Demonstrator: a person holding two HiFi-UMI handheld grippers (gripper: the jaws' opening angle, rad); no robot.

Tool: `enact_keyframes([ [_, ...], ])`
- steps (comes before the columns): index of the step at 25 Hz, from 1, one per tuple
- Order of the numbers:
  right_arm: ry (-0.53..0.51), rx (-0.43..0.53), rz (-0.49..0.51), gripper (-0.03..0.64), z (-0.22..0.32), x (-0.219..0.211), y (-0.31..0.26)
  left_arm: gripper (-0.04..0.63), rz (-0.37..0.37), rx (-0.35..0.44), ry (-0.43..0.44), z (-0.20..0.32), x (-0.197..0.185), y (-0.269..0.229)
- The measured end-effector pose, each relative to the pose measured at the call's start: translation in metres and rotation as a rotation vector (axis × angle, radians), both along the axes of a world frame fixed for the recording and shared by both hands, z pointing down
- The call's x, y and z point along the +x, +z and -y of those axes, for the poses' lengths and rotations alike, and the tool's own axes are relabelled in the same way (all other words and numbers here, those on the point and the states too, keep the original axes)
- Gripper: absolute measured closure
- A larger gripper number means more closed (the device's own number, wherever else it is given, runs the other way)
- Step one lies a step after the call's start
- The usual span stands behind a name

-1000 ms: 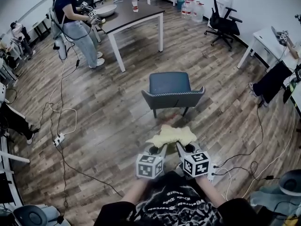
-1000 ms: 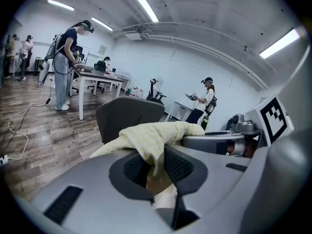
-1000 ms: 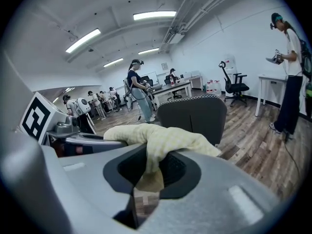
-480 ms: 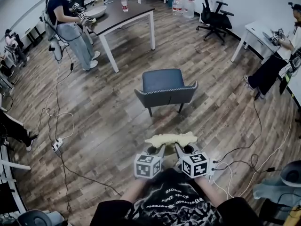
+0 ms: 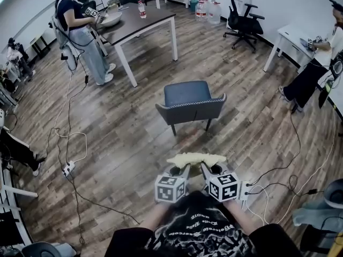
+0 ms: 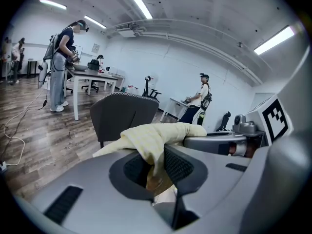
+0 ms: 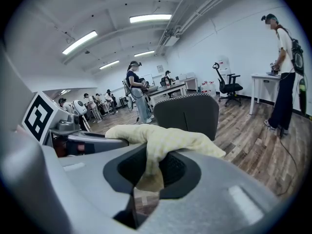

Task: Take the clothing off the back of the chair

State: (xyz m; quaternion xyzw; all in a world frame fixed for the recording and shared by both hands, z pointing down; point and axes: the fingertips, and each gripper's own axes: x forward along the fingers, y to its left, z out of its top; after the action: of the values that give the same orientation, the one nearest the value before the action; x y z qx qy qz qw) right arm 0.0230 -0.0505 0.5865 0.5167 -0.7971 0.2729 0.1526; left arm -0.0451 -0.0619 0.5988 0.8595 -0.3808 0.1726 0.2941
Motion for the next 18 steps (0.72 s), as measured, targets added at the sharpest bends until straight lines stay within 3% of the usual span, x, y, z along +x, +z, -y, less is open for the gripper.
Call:
enact_keyframes([
  [18,0.031,0.001,0.005,0.557,-0.016,0.004,0.002,0.526,-0.003,-0.015,0.033,-0.012,0.006,0.002],
])
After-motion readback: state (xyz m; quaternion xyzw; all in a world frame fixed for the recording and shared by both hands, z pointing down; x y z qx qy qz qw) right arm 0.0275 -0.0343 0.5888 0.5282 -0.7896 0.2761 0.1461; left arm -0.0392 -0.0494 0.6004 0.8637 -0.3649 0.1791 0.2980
